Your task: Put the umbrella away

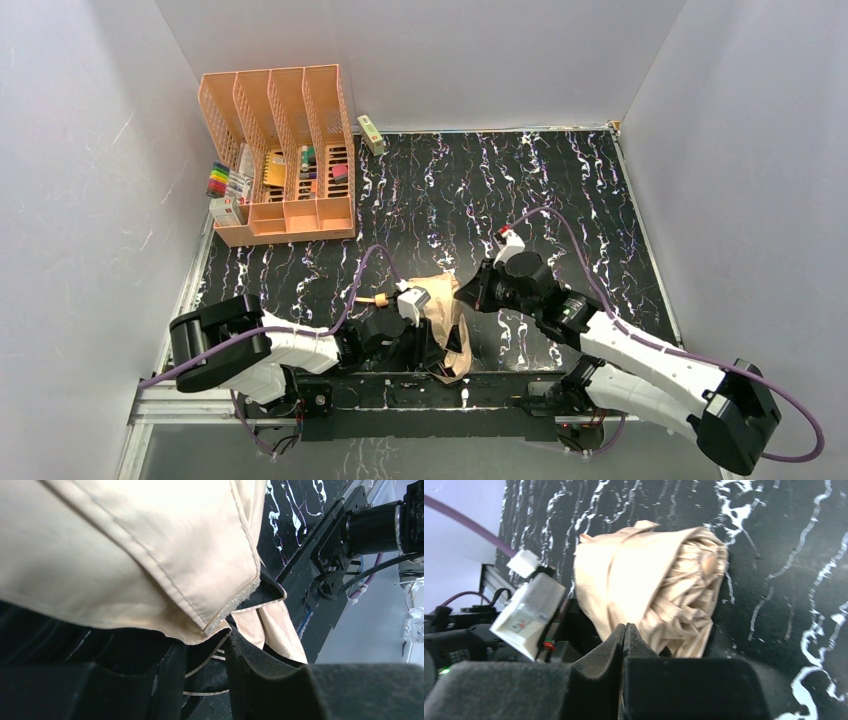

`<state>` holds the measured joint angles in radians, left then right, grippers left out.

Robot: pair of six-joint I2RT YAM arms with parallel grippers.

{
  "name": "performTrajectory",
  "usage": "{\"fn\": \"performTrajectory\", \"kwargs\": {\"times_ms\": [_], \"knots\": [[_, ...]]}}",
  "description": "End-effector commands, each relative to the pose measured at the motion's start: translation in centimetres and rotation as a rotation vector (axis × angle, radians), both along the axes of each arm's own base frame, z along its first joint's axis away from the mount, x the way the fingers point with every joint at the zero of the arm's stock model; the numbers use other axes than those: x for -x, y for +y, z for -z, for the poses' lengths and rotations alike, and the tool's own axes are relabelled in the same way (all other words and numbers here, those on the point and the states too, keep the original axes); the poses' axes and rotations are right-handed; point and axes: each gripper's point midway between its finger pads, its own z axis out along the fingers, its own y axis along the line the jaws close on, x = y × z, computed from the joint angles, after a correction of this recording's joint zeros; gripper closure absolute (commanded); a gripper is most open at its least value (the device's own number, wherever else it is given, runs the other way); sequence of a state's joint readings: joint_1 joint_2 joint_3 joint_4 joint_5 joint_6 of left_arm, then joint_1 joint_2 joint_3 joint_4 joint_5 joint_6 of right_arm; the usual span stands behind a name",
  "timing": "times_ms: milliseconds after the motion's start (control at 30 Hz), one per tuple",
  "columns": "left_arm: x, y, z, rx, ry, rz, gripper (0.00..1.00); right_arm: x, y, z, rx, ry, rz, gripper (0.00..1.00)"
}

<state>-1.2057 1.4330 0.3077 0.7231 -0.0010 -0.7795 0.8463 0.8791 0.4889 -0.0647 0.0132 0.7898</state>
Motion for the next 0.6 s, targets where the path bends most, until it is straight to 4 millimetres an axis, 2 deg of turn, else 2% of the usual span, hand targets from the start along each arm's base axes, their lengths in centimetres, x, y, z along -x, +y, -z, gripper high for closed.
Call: {"fn": "performTrajectory", "kwargs": {"times_ms": [0, 133, 333, 567], "knots": [[0.0, 0.3, 0.9, -0.038, -0.004, -0.002, 0.71, -0.4, 3.1, -4.1, -0.090, -0.096, -0.136, 0.93], [0.1, 0.2, 0.9, -0.038, -0.006, 0.000, 0.69, -0.9, 4.4, -3.7, -0.088, -0.072, -0.158, 0.95], [0.1, 0.2, 0.8, -0.036, -0.007, 0.000, 0.65, -0.7, 5.6, -1.0, -0.053, 0.009, -0.202, 0.95], [0.2, 0.3, 0.8, -0.036, -0.008, 0.000, 0.63, -0.6, 5.4, 0.5, -0.041, 0.061, -0.180, 0.93]]}}
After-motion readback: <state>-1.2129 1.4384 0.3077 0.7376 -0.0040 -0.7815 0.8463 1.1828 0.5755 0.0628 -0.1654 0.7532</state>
